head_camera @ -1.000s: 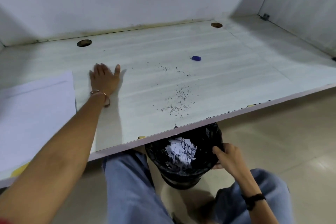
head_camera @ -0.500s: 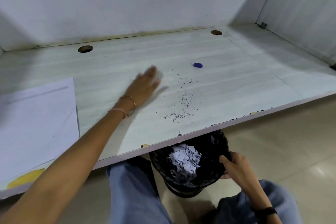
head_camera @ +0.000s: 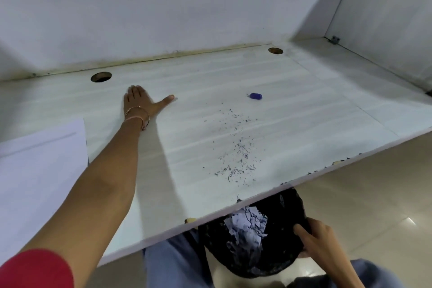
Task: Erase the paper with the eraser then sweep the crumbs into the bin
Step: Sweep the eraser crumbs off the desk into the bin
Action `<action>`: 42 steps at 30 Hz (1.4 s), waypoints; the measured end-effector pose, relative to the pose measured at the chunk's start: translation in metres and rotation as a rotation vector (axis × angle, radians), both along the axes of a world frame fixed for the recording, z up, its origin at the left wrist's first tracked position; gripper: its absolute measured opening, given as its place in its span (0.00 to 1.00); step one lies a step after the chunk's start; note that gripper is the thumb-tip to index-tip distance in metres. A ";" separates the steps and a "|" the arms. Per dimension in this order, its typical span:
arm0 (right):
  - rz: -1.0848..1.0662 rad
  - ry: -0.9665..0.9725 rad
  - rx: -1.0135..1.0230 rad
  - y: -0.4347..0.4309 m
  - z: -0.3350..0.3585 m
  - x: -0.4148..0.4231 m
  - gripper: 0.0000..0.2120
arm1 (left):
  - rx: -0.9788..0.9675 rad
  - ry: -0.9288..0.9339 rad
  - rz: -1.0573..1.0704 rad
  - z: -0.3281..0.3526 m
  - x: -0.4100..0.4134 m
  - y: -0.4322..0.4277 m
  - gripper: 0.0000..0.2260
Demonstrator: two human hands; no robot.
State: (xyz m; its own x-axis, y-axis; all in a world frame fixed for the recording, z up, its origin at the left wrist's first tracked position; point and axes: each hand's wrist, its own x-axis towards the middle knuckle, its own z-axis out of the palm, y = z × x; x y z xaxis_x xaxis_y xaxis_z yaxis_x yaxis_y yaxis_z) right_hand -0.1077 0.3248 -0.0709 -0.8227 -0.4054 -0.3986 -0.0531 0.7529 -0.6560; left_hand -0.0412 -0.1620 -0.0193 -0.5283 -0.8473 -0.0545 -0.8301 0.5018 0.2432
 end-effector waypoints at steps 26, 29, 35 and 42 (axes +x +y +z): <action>0.003 -0.017 -0.025 0.008 0.006 -0.010 0.09 | -0.089 0.033 -0.736 -0.001 -0.081 0.109 0.40; 0.009 -0.010 -0.030 0.009 0.006 -0.008 0.09 | -0.078 -0.039 -0.991 -0.009 -0.090 0.154 0.37; -0.040 -0.030 -0.069 0.019 0.004 -0.012 0.09 | 0.064 0.199 -0.723 0.002 -0.109 0.137 0.30; -0.128 -0.078 -0.107 0.027 -0.001 -0.018 0.10 | 0.150 0.445 -0.616 -0.005 -0.168 0.136 0.32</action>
